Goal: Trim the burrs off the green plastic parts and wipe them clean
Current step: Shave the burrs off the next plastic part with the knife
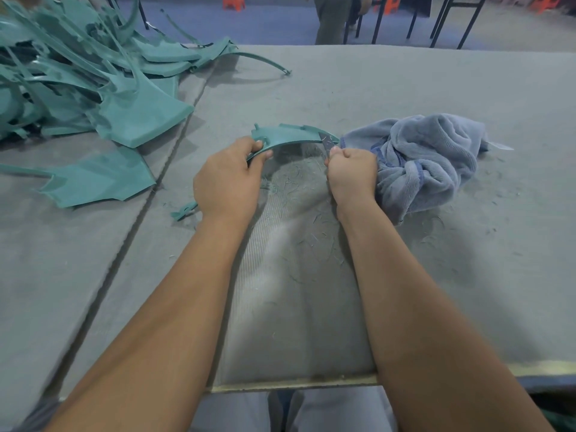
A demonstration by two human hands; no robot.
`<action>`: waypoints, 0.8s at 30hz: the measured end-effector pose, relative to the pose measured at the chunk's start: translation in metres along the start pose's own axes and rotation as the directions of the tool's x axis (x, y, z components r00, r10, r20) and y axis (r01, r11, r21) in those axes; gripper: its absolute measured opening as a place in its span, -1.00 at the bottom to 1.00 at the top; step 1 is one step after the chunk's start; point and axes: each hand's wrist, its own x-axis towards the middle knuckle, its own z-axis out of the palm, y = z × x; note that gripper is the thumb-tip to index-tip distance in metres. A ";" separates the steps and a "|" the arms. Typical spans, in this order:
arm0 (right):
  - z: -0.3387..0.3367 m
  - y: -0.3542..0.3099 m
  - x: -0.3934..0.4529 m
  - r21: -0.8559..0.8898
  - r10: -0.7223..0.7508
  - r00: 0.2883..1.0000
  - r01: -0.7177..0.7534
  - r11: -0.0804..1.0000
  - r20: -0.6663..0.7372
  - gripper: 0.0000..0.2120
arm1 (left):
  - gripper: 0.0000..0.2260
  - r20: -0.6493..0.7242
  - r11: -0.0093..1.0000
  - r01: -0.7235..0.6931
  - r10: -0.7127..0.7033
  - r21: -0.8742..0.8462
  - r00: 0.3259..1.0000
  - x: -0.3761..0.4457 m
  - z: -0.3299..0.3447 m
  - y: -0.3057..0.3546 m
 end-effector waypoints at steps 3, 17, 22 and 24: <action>0.000 0.000 -0.001 0.000 0.009 1.000 -0.009 1.000 0.009 -0.70 | -0.76 0.010 1.000 0.008 -0.009 0.007 1.000 0.000 0.001 0.000; -0.002 -0.005 0.000 0.030 0.068 0.995 -0.071 0.997 0.073 -0.81 | -0.74 0.024 1.000 0.014 -0.014 0.001 1.000 0.000 0.000 -0.001; 0.006 -0.004 -0.005 -0.078 0.011 0.998 -0.006 0.997 0.068 -0.67 | -0.77 0.095 0.991 -0.126 0.121 0.049 0.988 -0.006 0.005 0.009; 0.009 -0.004 -0.007 -0.096 -0.007 0.999 0.011 0.995 0.042 -0.63 | -0.76 0.093 0.991 -0.122 0.117 0.049 0.989 -0.008 0.007 0.015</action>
